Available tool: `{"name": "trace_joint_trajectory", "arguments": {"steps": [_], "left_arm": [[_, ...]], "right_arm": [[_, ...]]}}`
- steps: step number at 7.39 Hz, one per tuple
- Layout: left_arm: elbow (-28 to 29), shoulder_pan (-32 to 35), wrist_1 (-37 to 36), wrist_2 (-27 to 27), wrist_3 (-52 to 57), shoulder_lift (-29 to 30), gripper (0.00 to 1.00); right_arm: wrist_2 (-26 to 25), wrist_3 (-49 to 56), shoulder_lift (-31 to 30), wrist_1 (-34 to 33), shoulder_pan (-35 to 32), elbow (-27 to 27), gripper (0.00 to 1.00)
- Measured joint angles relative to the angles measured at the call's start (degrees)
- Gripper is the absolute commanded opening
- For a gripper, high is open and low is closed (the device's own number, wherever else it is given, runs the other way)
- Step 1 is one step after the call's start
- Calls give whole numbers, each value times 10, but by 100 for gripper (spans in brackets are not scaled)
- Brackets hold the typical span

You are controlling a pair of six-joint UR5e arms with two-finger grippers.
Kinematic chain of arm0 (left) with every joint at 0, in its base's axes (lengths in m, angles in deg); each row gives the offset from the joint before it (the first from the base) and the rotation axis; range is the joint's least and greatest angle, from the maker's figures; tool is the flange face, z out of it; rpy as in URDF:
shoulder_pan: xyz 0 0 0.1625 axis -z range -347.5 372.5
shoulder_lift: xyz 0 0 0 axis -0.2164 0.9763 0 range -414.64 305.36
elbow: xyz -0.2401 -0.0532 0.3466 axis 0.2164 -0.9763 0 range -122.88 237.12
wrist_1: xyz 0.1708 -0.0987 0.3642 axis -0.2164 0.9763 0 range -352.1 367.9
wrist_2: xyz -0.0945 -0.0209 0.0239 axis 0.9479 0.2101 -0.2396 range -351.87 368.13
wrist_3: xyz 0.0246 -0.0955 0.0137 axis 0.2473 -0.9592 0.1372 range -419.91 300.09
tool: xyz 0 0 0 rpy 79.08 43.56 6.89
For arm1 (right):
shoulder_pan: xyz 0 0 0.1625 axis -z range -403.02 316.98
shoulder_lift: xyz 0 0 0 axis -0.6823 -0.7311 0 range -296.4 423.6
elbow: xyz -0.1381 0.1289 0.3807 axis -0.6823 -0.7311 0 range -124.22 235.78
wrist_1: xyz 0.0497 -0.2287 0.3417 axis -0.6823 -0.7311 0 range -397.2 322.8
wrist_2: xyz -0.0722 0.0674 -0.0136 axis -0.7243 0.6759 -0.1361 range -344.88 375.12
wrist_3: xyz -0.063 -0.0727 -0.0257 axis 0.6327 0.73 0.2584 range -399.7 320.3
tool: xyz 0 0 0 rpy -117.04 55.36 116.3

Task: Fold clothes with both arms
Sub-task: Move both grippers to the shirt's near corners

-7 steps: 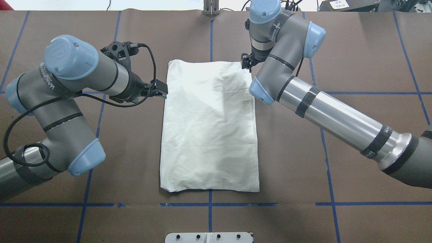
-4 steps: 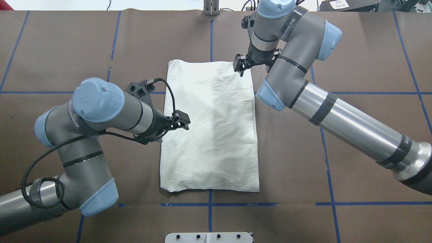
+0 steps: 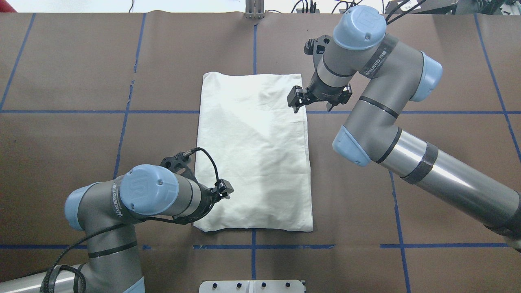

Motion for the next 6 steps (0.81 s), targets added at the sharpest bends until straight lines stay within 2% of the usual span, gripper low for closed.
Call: {"name": "trace_joint_trajectory", "arguments": {"steps": [4, 6], "left_arm": [[0, -17, -41, -12, -19, -15, 85], [0, -19, -43, -12, -19, -25, 74]], "right_arm": [[-4, -22, -1, 3, 11, 8, 100], [-5, -23, -1, 3, 12, 8, 100]]}}
